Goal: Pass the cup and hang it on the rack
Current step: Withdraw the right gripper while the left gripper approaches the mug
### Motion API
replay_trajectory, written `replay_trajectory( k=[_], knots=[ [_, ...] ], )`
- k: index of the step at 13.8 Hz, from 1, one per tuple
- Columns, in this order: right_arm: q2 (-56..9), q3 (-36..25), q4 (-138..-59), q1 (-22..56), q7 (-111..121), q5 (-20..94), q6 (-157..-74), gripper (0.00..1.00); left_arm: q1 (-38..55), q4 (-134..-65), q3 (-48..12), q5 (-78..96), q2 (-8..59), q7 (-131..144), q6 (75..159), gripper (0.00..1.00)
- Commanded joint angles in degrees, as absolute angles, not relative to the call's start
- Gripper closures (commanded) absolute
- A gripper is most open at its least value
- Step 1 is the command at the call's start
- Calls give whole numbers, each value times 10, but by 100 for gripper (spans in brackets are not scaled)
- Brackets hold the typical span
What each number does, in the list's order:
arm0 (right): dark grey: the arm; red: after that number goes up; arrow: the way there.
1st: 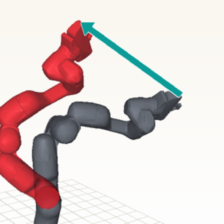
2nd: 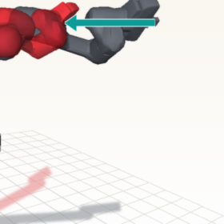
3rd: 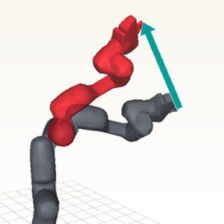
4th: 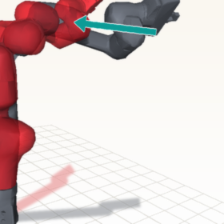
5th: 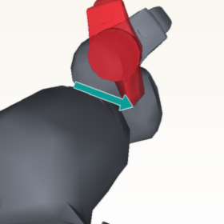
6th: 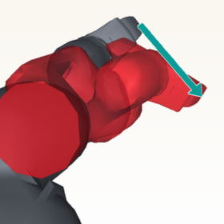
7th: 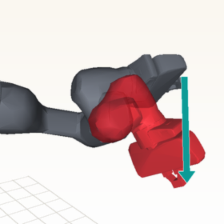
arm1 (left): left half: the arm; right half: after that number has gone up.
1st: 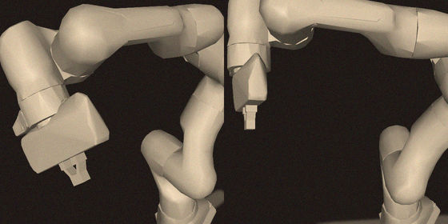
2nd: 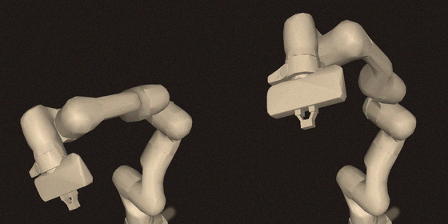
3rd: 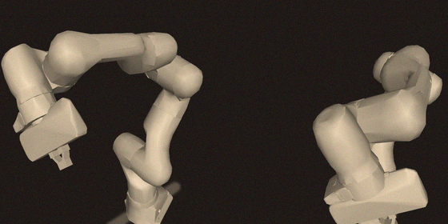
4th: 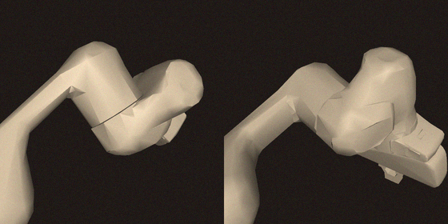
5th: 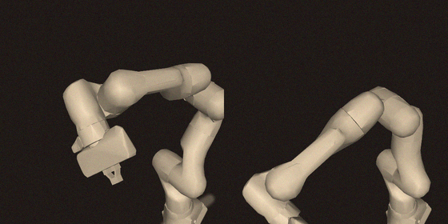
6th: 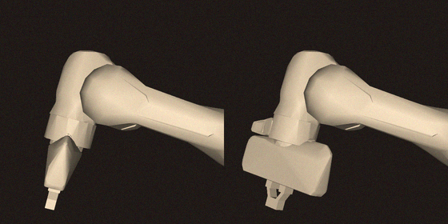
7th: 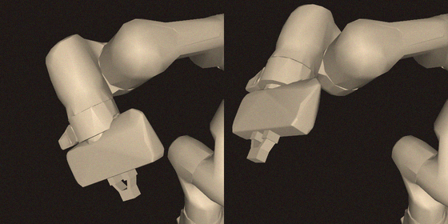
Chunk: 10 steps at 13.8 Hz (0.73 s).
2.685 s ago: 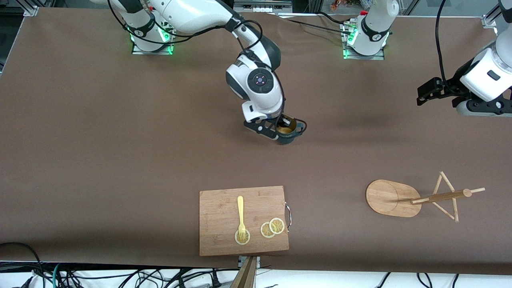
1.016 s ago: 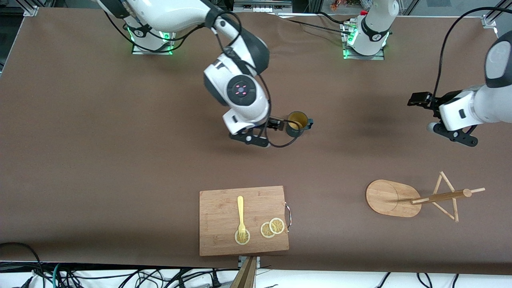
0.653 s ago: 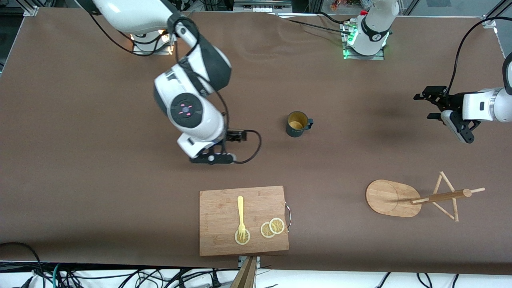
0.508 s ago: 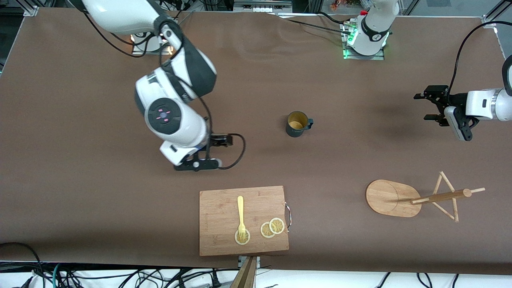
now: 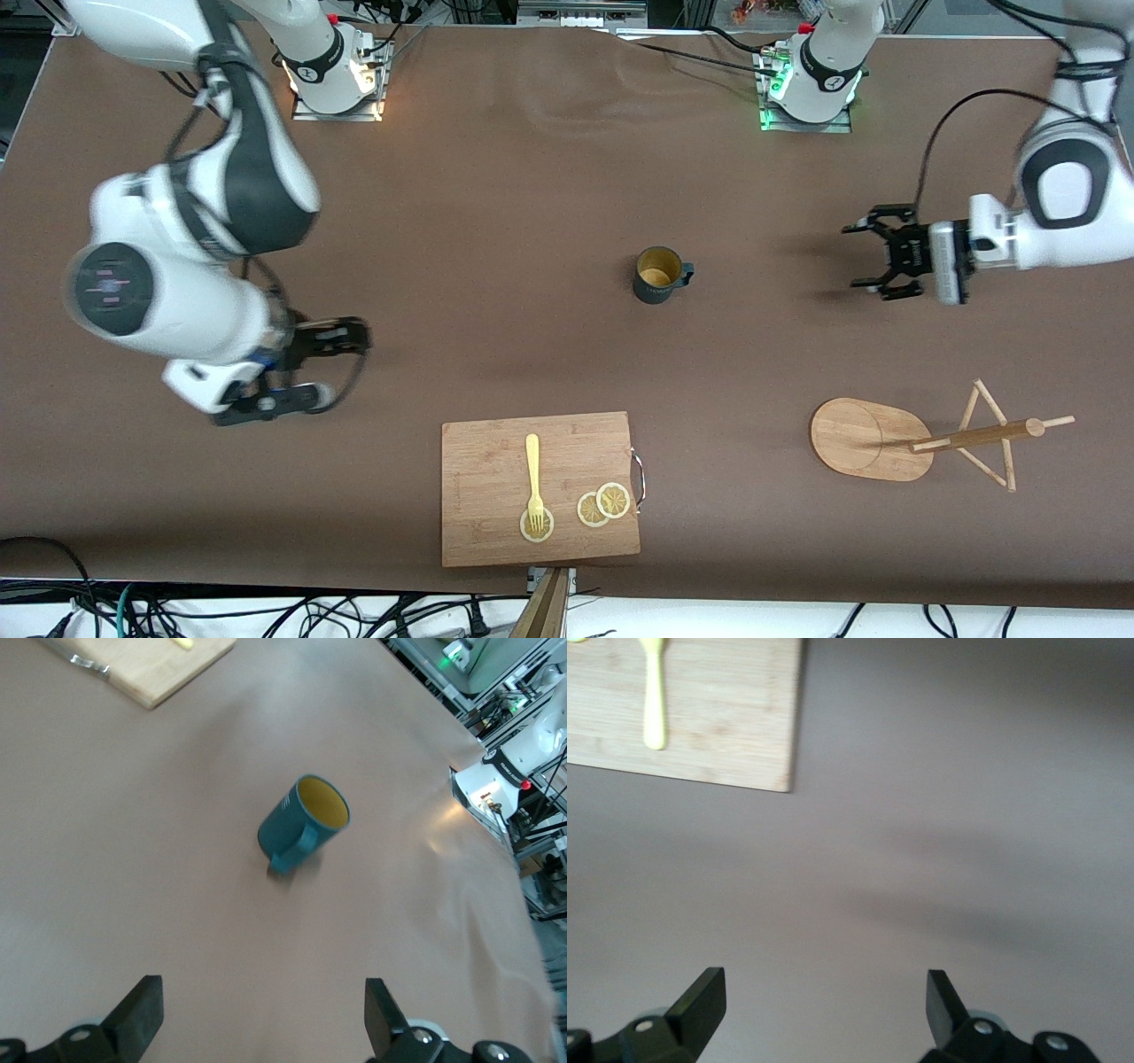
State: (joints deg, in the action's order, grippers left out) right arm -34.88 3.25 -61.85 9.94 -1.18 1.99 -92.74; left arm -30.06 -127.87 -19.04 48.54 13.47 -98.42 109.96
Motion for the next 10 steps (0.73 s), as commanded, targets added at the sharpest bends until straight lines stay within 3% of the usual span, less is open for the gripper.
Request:
replay_trajectory(
  k=[1,5,10],
  knots=[
    [-259,40,-723,36,40,21,-927,0,-300,-1286,-228,586,227,-1171,1171,0],
    [-162,28,-816,-2,53,5,-920,0,-247,-1284,-249,717,283,-1336,1220,0],
    [-83,26,-817,-11,55,-58,-882,0,-194,-1285,-248,858,355,-1531,1239,0]
  ],
)
